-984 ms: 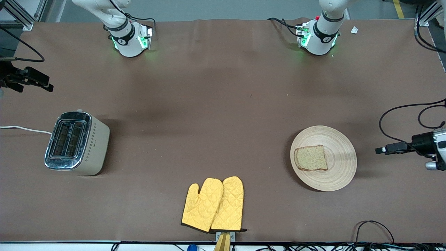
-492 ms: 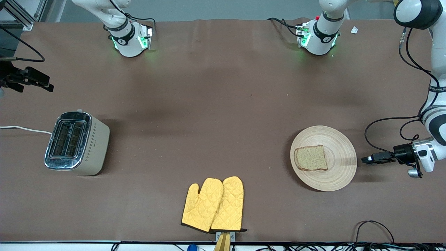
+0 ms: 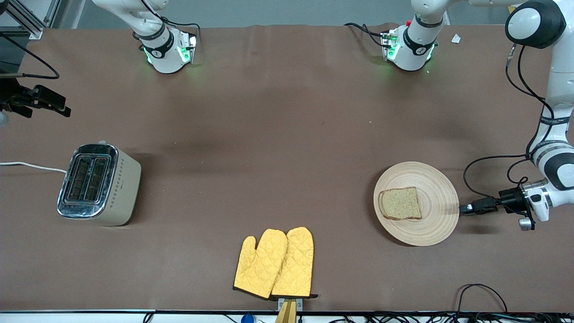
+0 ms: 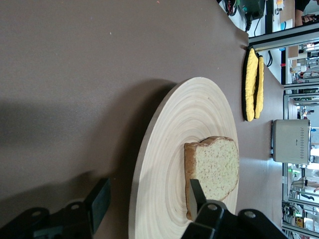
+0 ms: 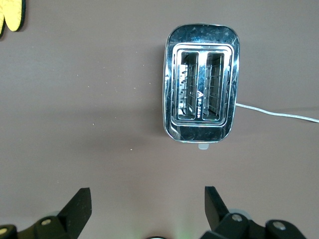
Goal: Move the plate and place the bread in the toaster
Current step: 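Reach the left gripper to the wooden plate rim and grip it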
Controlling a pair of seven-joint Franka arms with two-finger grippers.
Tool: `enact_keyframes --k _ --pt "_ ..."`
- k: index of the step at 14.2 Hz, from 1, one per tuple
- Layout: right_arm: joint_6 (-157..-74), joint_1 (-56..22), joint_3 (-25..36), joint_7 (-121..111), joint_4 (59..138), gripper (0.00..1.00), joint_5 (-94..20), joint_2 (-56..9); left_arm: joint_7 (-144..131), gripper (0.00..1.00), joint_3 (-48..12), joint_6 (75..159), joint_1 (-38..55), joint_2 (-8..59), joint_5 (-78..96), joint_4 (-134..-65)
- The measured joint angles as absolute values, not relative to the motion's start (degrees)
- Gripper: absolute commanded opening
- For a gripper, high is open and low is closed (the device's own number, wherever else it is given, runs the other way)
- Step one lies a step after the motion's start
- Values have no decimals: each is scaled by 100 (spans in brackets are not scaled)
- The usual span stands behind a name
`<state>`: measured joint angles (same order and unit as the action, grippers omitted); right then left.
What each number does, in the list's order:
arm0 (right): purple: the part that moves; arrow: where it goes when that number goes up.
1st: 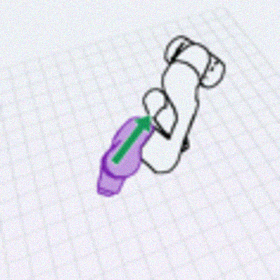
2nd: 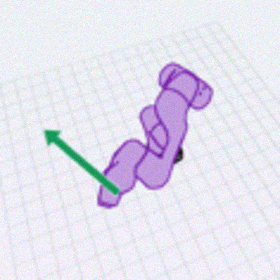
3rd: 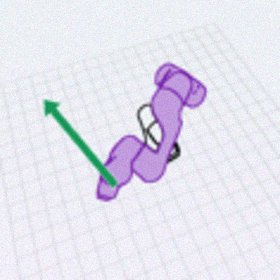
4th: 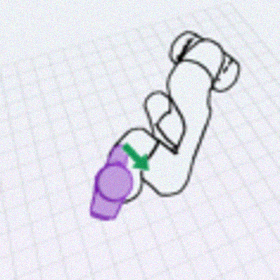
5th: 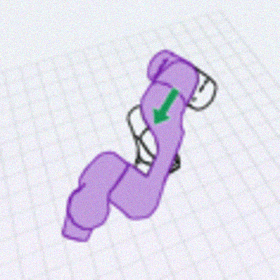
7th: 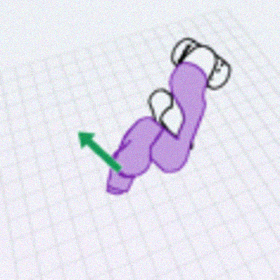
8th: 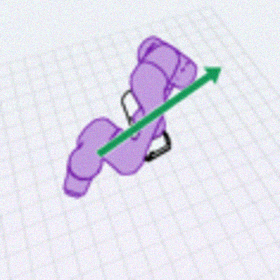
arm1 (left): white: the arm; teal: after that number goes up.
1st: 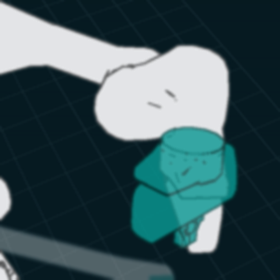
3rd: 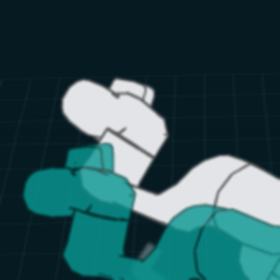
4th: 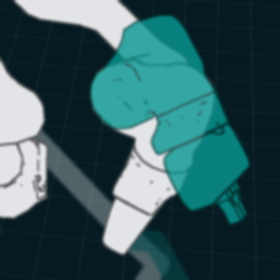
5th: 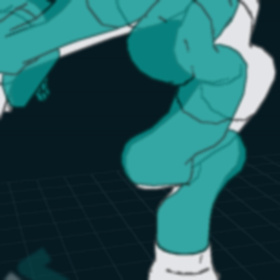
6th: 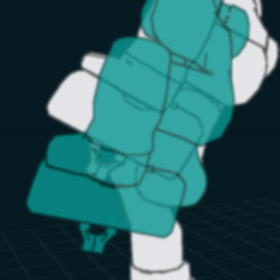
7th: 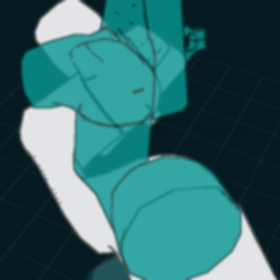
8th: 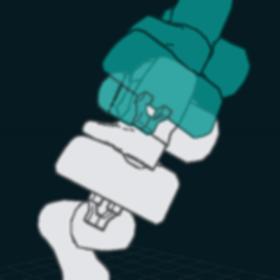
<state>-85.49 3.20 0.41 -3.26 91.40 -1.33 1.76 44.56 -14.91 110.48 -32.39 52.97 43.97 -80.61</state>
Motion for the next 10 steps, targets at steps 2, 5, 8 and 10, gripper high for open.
enact_keyframes --k 2,5,8,10 --pt "-8555 313 39 -327 9140 100 -134 176 4607 56 -1492 11045 -3240 5322 4397 -8059" --pt "-8635 257 28 -327 9140 100 -142 176 4706 47 -1493 11006 -3240 5367 4398 -8059" --pt "-8682 173 25 -327 9140 100 -142 176 4725 39 -1496 10870 -3240 5380 4398 -8059" --pt "-8696 170 31 -327 9140 100 -142 175 4731 36 -1496 10759 -3241 5380 4397 -8058"
